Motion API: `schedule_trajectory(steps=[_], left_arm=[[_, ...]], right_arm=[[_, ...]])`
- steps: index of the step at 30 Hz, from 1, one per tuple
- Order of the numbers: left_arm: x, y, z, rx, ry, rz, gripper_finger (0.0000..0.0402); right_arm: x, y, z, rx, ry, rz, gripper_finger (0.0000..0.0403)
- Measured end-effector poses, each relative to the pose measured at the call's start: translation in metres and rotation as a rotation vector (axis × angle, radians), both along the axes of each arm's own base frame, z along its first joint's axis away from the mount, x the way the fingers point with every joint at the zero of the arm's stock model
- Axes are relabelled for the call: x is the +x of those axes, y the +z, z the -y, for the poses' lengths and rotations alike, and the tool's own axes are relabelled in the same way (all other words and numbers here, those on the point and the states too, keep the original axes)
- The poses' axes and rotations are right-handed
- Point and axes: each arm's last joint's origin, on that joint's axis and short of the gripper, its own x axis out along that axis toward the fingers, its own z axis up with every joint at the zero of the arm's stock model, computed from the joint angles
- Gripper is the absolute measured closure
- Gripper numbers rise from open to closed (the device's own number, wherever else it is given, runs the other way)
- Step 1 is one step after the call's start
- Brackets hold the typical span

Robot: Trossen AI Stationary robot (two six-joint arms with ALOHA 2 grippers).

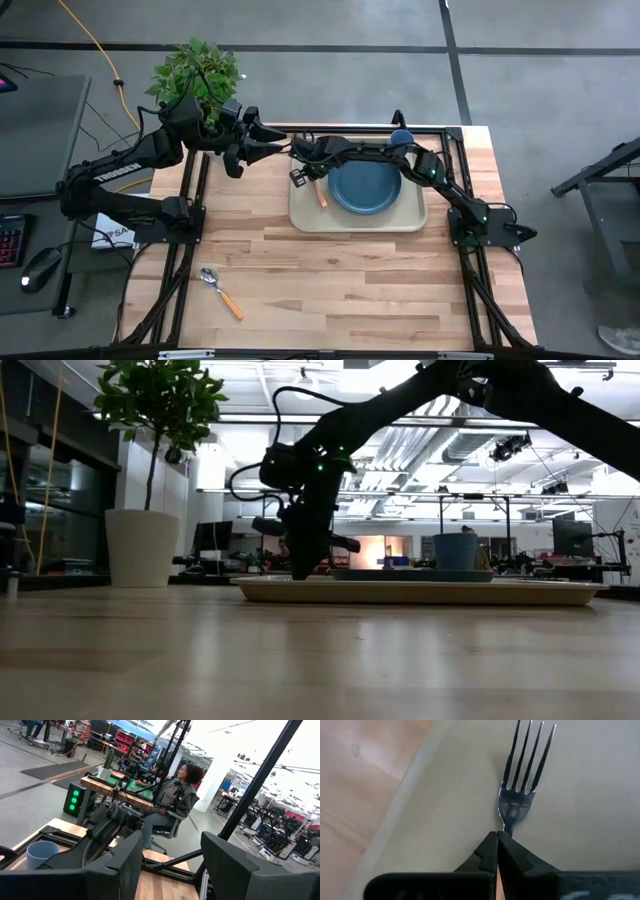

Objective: Pick and place plate/cup/fork/spoon on tray
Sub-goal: Put the brown fork on the gray serving tray to the left of the blue plate

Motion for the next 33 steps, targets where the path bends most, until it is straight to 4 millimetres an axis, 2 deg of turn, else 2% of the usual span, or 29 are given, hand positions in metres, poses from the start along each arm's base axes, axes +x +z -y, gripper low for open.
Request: schedule_trajectory(steps=[7, 10, 12, 15, 21, 23, 27, 33], left_arm=[[0.000, 0.000, 0.000, -0.018, -0.001, 0.001, 0.0218], [0.000, 0.000, 0.000, -0.037, -0.002, 0.002, 0.0218], [0.000, 0.000, 0.000, -0.038, -0.002, 0.002, 0.0218], [0.000, 0.000, 0.000, -0.040, -0.002, 0.002, 0.0218], [0.000, 0.000, 0.000, -0.041, -0.002, 0.002, 0.0218], [0.000, 0.000, 0.000, -0.045, -0.002, 0.003, 0.0218], [0.000, 0.000, 0.000, -0.055, -0.002, 0.004, 0.0218], [0.000, 0.000, 0.000, -0.078, -0.001, 0.006, 0.0218]], right_arm=[[-0.001, 0.002, -0.006, 0.049, -0.017, -0.005, 0.0403], [-0.004, 0.010, -0.007, 0.023, -0.032, -0.008, 0.0403], [-0.005, 0.022, -0.007, -0.017, -0.044, 0.007, 0.0403], [-0.009, 0.042, 0.000, -0.046, -0.047, 0.055, 0.0403], [-0.005, 0.050, 0.018, -0.026, -0.001, 0.191, 0.0403], [-0.001, 0.046, 0.024, 0.037, 0.014, 0.255, 0.0403], [0.000, 0.024, 0.035, 0.112, -0.022, 0.252, 0.0403], [-0.001, 0.018, 0.045, 0.094, -0.095, 0.254, 0.0403]])
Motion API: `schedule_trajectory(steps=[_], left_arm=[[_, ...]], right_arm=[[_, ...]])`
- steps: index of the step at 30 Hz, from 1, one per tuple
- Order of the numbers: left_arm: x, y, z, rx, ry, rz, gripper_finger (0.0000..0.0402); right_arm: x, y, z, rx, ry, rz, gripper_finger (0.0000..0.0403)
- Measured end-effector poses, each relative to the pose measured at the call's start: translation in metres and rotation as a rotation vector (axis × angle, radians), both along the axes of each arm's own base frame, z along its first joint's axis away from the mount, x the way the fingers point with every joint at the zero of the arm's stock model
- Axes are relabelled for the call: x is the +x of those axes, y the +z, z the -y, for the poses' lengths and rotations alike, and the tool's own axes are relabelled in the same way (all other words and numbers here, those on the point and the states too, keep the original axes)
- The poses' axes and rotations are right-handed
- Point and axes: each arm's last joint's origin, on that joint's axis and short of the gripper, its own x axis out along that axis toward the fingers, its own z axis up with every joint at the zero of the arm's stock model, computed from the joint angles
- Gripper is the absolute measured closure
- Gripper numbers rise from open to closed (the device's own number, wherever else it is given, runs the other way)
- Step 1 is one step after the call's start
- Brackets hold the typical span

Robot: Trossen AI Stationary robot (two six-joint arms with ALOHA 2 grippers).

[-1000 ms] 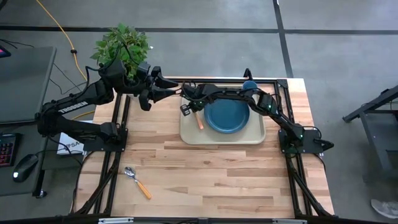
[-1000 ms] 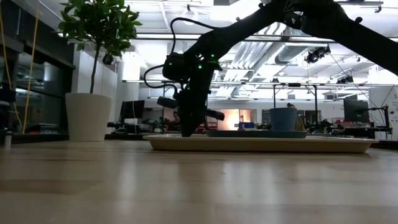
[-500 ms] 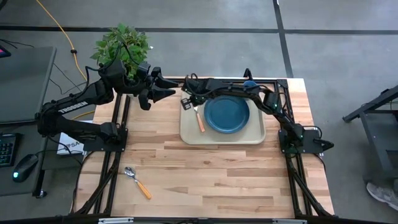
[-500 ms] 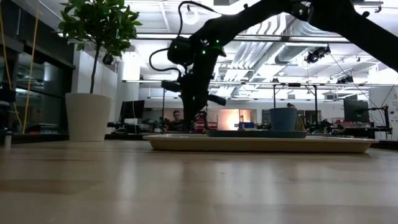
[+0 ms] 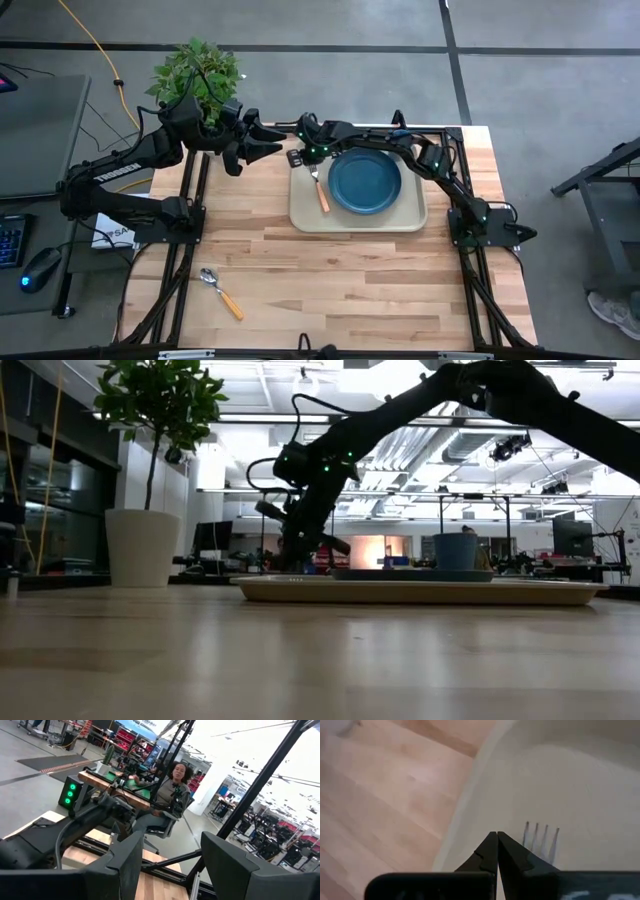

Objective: Pick and place plate/cup/fork/spoon on tray
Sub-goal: Put the brown fork on the gray serving tray to the left of the blue plate

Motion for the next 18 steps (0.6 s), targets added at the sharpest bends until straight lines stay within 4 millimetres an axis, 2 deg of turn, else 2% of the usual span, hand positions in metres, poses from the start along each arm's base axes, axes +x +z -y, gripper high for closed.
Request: schedule_trajectory(steps=[10, 18], left_arm=[[0.000, 0.000, 0.000, 0.001, 0.000, 0.001, 0.0218], [0.000, 0.000, 0.000, 0.003, 0.000, 0.001, 0.0218]], right_arm=[[-0.010, -0.002, 0.012, 0.000, -0.070, -0.056, 0.0403], [-0.024, -0.006, 0.020, -0.015, 0.015, -0.166, 0.0403]])
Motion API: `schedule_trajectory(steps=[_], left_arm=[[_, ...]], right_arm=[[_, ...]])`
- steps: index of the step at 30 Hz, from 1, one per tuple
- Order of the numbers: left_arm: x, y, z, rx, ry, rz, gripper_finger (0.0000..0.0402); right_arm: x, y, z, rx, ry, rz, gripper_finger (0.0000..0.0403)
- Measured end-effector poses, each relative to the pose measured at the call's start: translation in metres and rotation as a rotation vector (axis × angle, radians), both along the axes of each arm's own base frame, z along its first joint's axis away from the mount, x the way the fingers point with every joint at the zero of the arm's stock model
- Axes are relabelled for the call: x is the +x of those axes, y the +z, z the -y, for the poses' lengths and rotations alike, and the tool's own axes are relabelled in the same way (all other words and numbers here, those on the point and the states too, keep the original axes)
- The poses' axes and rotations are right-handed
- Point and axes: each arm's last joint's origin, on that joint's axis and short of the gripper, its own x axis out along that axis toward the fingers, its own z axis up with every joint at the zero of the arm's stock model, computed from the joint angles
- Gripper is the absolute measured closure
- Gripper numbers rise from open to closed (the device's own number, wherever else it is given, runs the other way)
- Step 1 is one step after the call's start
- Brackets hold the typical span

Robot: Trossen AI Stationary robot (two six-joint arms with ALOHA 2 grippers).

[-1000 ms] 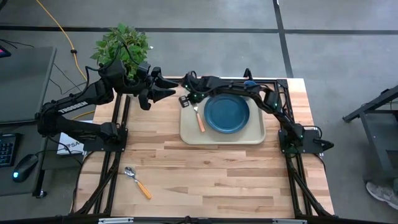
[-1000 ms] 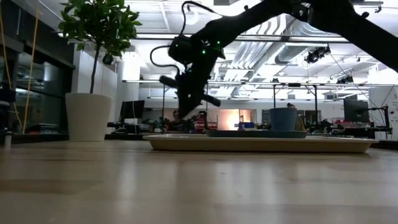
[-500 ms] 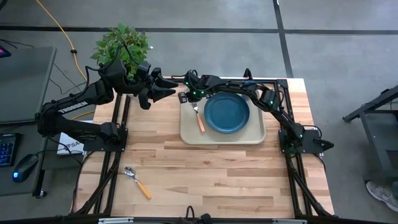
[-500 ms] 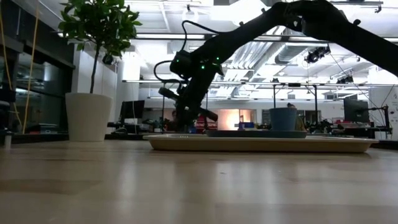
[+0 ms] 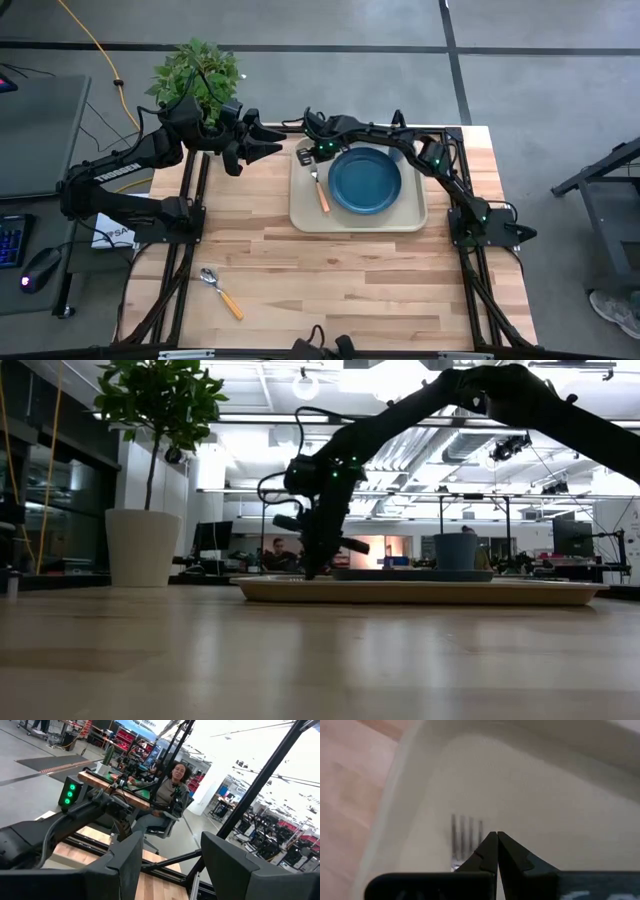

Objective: Pick and place plate/cup/fork/spoon on tray
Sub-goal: Put the brown fork on the gray serving tray to the left of the blue plate

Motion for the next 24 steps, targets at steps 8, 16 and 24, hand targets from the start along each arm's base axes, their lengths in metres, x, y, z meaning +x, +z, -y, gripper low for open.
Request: schedule_trajectory(steps=[8, 16, 24], left_arm=[[0.000, 0.000, 0.000, -0.002, -0.001, -0.001, 0.0218], [0.000, 0.000, 0.000, 0.000, -0.001, -0.001, 0.0218], [0.000, 0.000, 0.000, 0.011, 0.003, -0.002, 0.0218]], right_arm=[[-0.012, 0.020, 0.013, -0.069, 0.343, 0.032, 0.0403], [-0.036, 0.062, -0.010, -0.131, 0.764, 0.122, 0.0403], [-0.073, 0.042, -0.030, -0.195, 0.642, 0.370, 0.0403]])
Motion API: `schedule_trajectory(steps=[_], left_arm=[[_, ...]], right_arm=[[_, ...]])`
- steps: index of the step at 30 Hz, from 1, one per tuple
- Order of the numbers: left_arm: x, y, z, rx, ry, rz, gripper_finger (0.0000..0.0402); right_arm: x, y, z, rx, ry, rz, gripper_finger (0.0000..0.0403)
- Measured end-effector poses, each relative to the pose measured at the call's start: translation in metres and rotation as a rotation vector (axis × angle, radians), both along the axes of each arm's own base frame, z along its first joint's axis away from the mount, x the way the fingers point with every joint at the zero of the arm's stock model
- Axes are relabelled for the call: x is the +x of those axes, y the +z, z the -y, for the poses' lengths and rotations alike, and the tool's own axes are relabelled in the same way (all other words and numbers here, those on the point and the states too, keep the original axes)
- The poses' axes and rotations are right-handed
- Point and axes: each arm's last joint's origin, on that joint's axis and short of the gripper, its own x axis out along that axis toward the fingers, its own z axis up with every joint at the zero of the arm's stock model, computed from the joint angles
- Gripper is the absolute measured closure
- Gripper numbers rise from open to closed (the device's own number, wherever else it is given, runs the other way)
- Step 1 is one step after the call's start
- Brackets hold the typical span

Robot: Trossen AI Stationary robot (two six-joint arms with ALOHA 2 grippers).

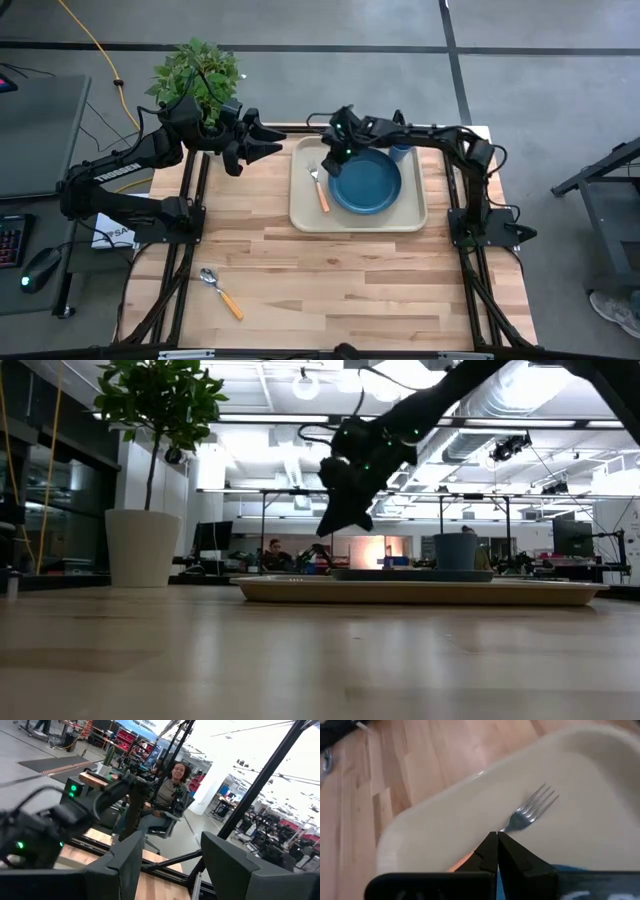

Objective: Pick and place plate/cup/fork/spoon on tray
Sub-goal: Put the brown fork on the gray serving tray to the left of the blue plate

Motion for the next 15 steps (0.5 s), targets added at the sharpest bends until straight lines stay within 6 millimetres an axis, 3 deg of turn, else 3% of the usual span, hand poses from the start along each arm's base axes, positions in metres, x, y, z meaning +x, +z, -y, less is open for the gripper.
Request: schedule_trajectory(steps=[3, 8, 15], left_arm=[[0.001, 0.000, -0.001, 0.004, 0.012, -0.002, 0.0218], [0.006, -0.005, -0.005, -0.010, 0.058, -0.022, 0.0218], [0.015, -0.011, -0.010, -0.039, 0.063, -0.047, 0.0218]], right_arm=[[0.002, -0.016, 0.002, 0.102, -0.065, -0.042, 0.0403], [0.025, -0.044, 0.026, 0.368, -0.152, -0.144, 0.0403], [0.062, -0.037, 0.035, 0.386, -0.335, -0.311, 0.0403]])
